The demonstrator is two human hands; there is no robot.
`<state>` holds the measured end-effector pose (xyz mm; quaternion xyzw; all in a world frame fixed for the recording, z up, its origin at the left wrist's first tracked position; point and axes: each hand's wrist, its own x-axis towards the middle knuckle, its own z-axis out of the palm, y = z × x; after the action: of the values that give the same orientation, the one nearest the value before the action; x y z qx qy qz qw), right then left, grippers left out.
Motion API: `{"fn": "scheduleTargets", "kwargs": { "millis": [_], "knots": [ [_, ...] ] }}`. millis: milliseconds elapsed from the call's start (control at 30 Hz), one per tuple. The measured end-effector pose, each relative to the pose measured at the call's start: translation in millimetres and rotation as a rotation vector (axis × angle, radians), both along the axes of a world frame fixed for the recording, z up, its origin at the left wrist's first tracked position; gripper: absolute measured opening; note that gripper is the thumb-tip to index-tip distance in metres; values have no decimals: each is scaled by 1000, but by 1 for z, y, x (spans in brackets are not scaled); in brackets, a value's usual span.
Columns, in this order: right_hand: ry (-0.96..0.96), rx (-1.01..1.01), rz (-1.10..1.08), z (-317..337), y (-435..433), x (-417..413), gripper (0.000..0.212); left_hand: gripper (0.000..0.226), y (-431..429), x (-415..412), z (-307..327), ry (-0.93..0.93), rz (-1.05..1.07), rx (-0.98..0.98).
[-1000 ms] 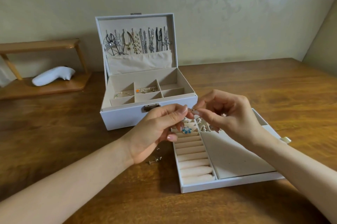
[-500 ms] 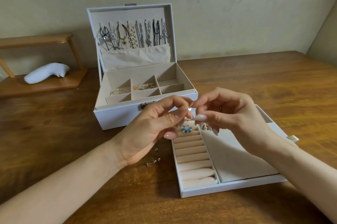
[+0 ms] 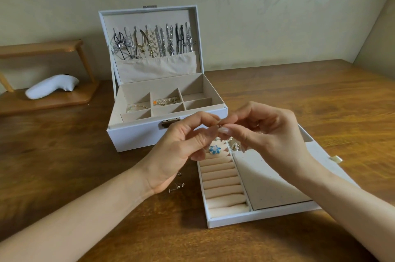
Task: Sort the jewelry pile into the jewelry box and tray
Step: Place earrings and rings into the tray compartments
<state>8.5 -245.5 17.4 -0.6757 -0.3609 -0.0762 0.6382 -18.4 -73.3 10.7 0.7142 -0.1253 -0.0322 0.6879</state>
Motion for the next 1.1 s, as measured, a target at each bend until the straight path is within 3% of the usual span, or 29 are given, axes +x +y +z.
{"fn": "scheduleTargets", "kwargs": {
  "millis": [133,267,367,533,1100],
  "knots": [
    [49,-179,-60,9,-19,13,9,34,6,0,8,-29,68,151],
    [-34,-585,-144,1,-43,30,11,16,32,1,7,-102,191,388],
    [-43,-687,-140,-8,-42,30,16,12,50,-4,-2,-111,242,555],
    [-16,-695,-149,-7,-41,33,15,21,70,-15,-13,-103,253,688],
    [46,-708,-89,-1,-41,31,7,14,81,-14,-20,-140,268,684]
  ]
}}
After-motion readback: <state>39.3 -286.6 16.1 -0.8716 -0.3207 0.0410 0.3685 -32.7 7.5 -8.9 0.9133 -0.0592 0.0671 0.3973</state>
